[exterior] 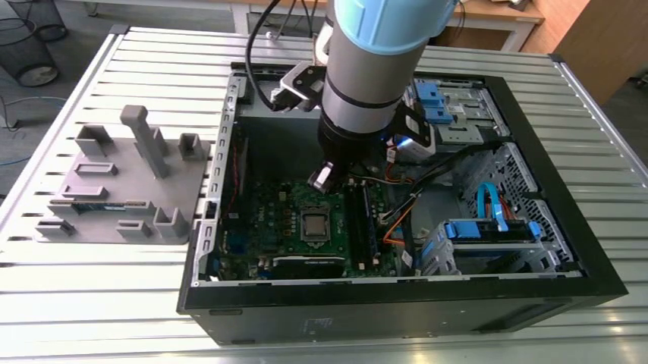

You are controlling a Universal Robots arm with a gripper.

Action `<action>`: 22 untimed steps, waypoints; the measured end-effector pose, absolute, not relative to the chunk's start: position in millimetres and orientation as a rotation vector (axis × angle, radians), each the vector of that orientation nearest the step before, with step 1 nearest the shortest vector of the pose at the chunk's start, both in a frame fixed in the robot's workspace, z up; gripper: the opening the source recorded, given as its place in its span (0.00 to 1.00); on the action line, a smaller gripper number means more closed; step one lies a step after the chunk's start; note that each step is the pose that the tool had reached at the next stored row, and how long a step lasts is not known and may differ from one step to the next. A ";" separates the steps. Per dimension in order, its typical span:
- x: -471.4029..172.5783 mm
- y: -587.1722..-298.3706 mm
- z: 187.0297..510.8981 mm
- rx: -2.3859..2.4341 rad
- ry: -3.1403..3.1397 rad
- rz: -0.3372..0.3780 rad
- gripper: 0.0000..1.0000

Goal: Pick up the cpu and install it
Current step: 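Install the first cpu locking lever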

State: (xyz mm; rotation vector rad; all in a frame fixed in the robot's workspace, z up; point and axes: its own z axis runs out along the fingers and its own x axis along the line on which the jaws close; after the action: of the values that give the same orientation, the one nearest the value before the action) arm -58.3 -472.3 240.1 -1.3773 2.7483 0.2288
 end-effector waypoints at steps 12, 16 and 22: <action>-58.5 -488.0 236.1 -1.379 2.753 0.215 0.11; -58.5 -490.1 232.0 -1.381 2.757 0.205 0.11; -58.7 -492.6 227.6 -1.387 2.767 0.175 0.11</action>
State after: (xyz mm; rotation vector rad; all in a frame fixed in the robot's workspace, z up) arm -58.7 -492.6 227.6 -1.3866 2.7675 0.1749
